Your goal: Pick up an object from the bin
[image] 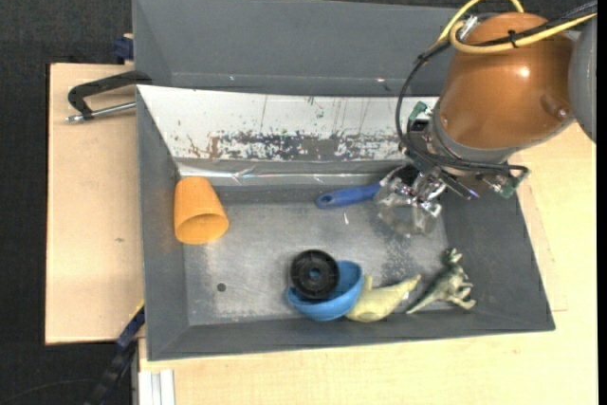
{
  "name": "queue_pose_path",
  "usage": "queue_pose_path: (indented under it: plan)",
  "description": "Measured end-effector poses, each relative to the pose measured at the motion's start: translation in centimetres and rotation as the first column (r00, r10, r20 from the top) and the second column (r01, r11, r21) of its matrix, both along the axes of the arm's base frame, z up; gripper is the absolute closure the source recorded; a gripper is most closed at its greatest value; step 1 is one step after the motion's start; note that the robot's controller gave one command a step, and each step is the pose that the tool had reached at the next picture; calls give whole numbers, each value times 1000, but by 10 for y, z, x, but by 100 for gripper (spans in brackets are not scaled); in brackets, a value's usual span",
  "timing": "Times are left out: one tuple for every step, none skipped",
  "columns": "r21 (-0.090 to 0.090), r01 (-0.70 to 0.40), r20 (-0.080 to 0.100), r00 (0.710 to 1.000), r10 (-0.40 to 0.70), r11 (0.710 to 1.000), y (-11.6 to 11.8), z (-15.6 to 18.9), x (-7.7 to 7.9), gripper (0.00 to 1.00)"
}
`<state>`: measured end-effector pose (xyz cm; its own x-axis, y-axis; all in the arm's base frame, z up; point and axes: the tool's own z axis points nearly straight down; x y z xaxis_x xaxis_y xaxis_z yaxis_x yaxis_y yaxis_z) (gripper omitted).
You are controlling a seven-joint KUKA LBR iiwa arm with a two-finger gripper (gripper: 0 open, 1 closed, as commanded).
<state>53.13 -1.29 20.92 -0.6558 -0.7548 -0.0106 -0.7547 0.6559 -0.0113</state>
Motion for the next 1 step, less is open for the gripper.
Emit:
queue_pose_path:
  plan:
    - [1,-1,-10,1000,1,1000,1,-5,-2,0]
